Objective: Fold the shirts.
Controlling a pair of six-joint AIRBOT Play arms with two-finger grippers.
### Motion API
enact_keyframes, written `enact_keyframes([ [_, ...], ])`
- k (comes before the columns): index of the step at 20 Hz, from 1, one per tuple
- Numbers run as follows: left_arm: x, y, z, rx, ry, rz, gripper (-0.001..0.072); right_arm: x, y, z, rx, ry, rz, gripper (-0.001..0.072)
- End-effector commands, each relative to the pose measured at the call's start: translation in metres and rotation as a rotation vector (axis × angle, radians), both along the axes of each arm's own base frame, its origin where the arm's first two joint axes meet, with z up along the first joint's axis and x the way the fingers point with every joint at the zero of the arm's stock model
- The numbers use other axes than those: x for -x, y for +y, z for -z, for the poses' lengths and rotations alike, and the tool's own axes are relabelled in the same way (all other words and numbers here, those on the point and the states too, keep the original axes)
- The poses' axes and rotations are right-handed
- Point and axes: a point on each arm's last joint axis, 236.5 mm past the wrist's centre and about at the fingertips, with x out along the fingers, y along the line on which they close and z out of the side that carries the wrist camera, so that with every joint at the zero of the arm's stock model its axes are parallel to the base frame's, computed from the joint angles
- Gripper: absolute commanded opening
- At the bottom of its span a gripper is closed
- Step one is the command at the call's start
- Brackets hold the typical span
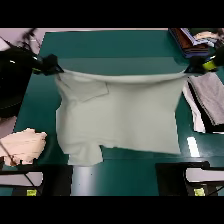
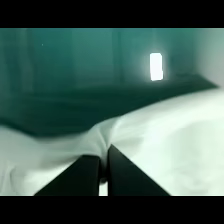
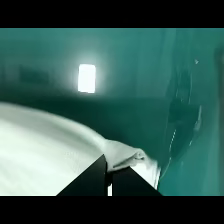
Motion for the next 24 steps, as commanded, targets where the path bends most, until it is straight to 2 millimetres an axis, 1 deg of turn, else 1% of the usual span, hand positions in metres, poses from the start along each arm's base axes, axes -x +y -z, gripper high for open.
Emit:
enact_keyframes([
  [1,-0.042,-0.005,0.064,0.081,0.035,-0.069,0.0028,-0.034,0.004,0.060,-0.022,0.079,-0.003,0.0013],
  [3,-0.058,0.003,0.068,0.071,-0.006,-0.113,0.0027,-0.052,0.001,0.057,-0.018,0.052,-0.004,0.0013],
  [5,-0.063,0.014,0.061,0.042,-0.041,-0.106,0.0028,-0.064,-0.004,0.044,-0.007,0.008,-0.001,0.0014],
  [6,-0.062,0.018,0.057,0.026,-0.045,-0.087,0.0028,-0.065,-0.008,0.036,-0.002,-0.007,0.002,0.0013],
  [7,-0.057,0.020,0.053,0.013,-0.033,-0.056,0.0028,-0.062,-0.011,0.032,0.006,-0.014,-0.009,0.0014],
  [8,-0.049,0.025,0.054,-0.003,-0.010,-0.032,0.0028,-0.054,-0.011,0.031,0.019,-0.005,-0.028,0.0013],
  [9,-0.041,0.026,0.057,-0.011,0.013,0.000,0.0028,-0.045,-0.015,0.035,0.038,0.015,-0.031,0.0013],
  [10,-0.031,0.029,0.065,-0.043,0.051,0.025,0.0029,-0.033,-0.019,0.043,0.062,0.046,-0.027,0.0013],
  [11,-0.022,0.035,0.074,-0.087,0.088,0.046,0.0028,-0.023,-0.020,0.052,0.069,0.074,-0.025,0.0014],
  [13,-0.010,0.036,0.091,-0.114,0.138,0.062,0.0028,-0.004,-0.017,0.073,0.062,0.118,-0.017,0.0014],
  [16,0.011,0.027,0.123,-0.105,0.220,0.076,0.0029,0.017,-0.010,0.101,0.041,0.171,-0.009,0.0015],
  [18,0.027,0.022,0.142,-0.103,0.277,0.084,0.0030,0.023,0.005,0.109,-0.025,0.167,0.008,0.0016],
  [19,0.032,0.021,0.148,-0.098,0.301,0.076,0.0033,0.024,0.010,0.110,-0.050,0.156,0.018,0.0016],
  [20,0.033,0.021,0.149,-0.090,0.320,0.051,0.0227,0.025,0.014,0.110,-0.066,0.148,0.025,0.0032],
  [21,0.033,0.022,0.147,-0.079,0.338,0.021,0.0528,0.025,0.016,0.107,-0.076,0.140,0.028,0.0176],
  [22,0.036,0.023,0.142,-0.075,0.348,0.004,0.0541,0.026,0.016,0.103,-0.076,0.135,0.027,0.0318],
  [23,0.039,0.026,0.134,-0.093,0.340,0.012,0.0542,0.030,0.017,0.096,-0.074,0.132,0.020,0.0323],
  [24,0.046,0.034,0.125,-0.135,0.338,0.016,0.0542,0.033,0.018,0.087,-0.072,0.122,0.014,0.0323],
])
